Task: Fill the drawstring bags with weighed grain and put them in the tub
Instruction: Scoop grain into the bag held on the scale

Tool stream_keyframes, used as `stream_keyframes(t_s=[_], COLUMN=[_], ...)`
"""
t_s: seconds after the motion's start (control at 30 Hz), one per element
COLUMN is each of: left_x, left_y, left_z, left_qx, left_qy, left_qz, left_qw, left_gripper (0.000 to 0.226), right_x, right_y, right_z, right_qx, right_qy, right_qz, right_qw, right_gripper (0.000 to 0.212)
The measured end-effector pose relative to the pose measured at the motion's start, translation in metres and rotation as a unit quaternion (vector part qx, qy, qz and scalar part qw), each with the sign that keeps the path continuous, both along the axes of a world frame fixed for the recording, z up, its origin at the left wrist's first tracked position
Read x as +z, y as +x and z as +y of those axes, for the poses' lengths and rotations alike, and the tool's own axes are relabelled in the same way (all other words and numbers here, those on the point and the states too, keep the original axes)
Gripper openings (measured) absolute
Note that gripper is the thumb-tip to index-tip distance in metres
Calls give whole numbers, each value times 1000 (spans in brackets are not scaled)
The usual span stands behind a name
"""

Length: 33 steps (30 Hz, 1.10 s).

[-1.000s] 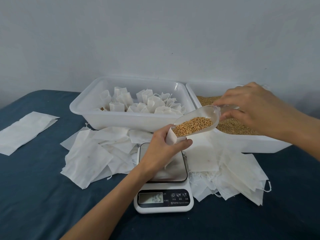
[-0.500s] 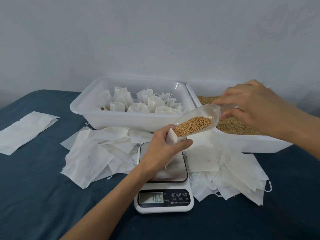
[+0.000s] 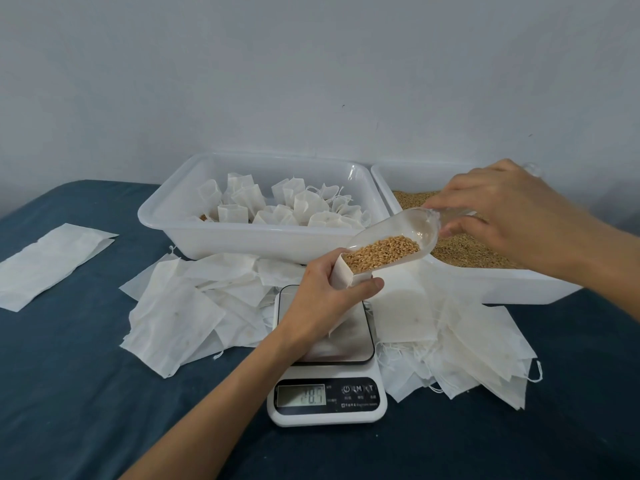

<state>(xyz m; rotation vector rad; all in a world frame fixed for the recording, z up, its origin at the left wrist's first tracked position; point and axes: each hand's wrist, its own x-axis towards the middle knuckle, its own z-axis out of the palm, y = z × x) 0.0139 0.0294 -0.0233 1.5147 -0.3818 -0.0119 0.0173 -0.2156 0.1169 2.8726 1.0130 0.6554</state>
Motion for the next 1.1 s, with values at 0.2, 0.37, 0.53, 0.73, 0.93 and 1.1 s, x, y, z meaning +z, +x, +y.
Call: stream_keyframes(t_s=[0.2,0.37,0.53,0.73,0.93,1.1], left_x=[-1,0,0,1,2,2], left_y=[0,0,0,-1,-1,-1], left_z=[0,0,0,0,1,0], left_qx=[10,23,25,28,27,28], left_qy=[10,15,26,28,29,30], left_qz=[5,26,31,41,44,48], left_qw=[1000,999,999,998,998,998], left_gripper=[21,38,35,41,40,41], right_x=[-1,-1,0,0,-2,-6], right_y=[2,2,1,-2,-1,2], right_z=[-1,-2,0,2,1,-1], right_qx=[-6,-8,-7,-16,-20,-25], right_qy=[4,6,2,6,6,20], right_qz=[9,7,9,16,12,25], right_qw=[1000,1000,1000,1000,1000,999], right_gripper=[28,30,28,29,29,28])
